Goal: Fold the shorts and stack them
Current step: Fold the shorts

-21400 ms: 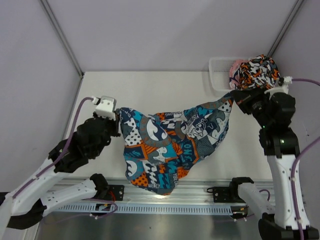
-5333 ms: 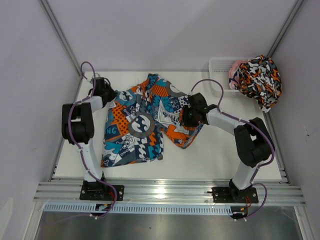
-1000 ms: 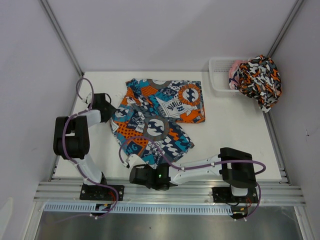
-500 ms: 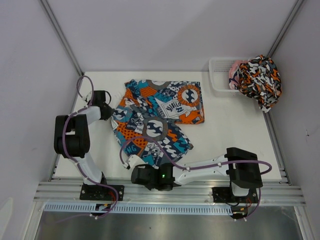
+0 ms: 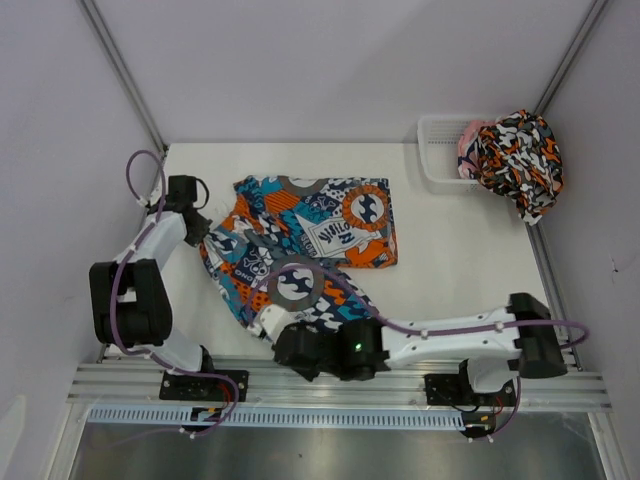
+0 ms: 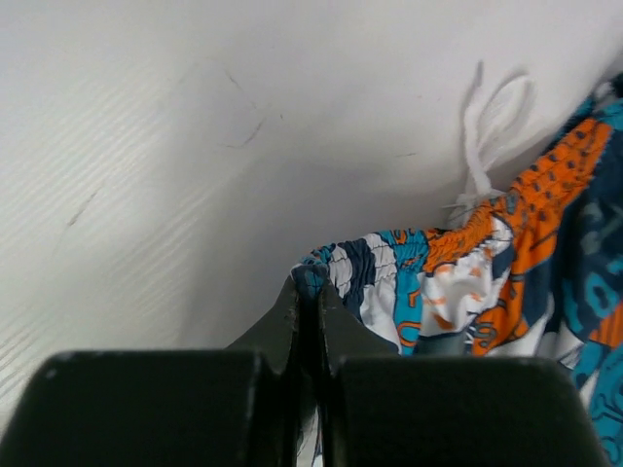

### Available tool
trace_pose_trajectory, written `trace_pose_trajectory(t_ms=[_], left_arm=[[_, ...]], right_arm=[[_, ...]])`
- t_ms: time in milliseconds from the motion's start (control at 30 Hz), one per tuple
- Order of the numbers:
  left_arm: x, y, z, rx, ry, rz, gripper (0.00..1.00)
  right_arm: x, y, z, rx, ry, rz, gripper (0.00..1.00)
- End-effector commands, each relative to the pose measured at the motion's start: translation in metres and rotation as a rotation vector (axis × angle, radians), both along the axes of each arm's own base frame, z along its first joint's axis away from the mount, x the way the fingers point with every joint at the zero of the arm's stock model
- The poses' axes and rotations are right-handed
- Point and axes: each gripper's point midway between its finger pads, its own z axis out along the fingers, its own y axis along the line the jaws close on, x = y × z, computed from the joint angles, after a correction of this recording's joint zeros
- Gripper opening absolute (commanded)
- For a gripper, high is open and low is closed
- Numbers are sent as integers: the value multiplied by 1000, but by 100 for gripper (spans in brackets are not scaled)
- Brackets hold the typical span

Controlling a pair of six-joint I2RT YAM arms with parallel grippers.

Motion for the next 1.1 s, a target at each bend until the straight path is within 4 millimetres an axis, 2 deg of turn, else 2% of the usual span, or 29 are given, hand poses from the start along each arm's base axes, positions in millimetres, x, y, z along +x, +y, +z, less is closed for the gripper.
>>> trace_pose_trajectory(t_ms=[0,33,133,167,233,267,400,433,467,533,567,600,633,667,700,767,800,833,867,967,1000,1067], left_arm=[[-6,9,45,-10,-97,77,0],[-7,8,57,-13,-134,79,0],[-5,5,80,-33,-203,84,0],[-4,4,83,-40,-213,86,0],[2,3,99,-58,-254,98,0],[3,3,107,-63,-261,107,0],[11,3,128,-95,-295,163,0],[15,4,140,-100,-312,174,0],[16,5,136,-105,-297,190,0],[18,5,140,-123,-295,228,0],[22,6,144,-127,-302,241,0],[25,6,138,-139,-291,257,0],[28,6,139,-144,-292,264,0],[32,5,138,-155,-294,275,0],[36,4,140,-165,-301,273,0],[42,3,125,-175,-256,282,0],[46,5,128,-172,-263,290,0],[47,6,115,-168,-220,302,0],[49,8,111,-163,-208,314,0],[59,14,102,-147,-167,343,0],[61,15,98,-151,-154,358,0],[68,16,94,-153,-132,372,0]], right_arm=[[37,-26,70,108,-56,-83,0],[56,-34,78,116,-65,-132,0],[85,-56,100,150,-86,-183,0],[105,-65,104,149,-101,-233,0],[127,-76,118,161,-138,-261,0],[148,-85,122,162,-148,-308,0],[197,-106,146,199,-188,-381,0],[207,-108,147,195,-201,-385,0],[217,-109,158,220,-214,-394,0],[241,-116,159,214,-219,-419,0],[251,-117,170,238,-235,-429,0],[258,-117,171,246,-228,-429,0],[273,-125,174,252,-230,-466,0],[284,-126,172,242,-241,-460,0],[292,-127,182,263,-253,-466,0],[310,-132,186,284,-252,-475,0],[322,-130,186,278,-260,-476,0],[330,-131,184,281,-251,-472,0],[341,-128,173,259,-238,-465,0],[367,-128,175,268,-251,-469,0],[379,-125,162,247,-242,-468,0],[395,-123,165,267,-245,-461,0]])
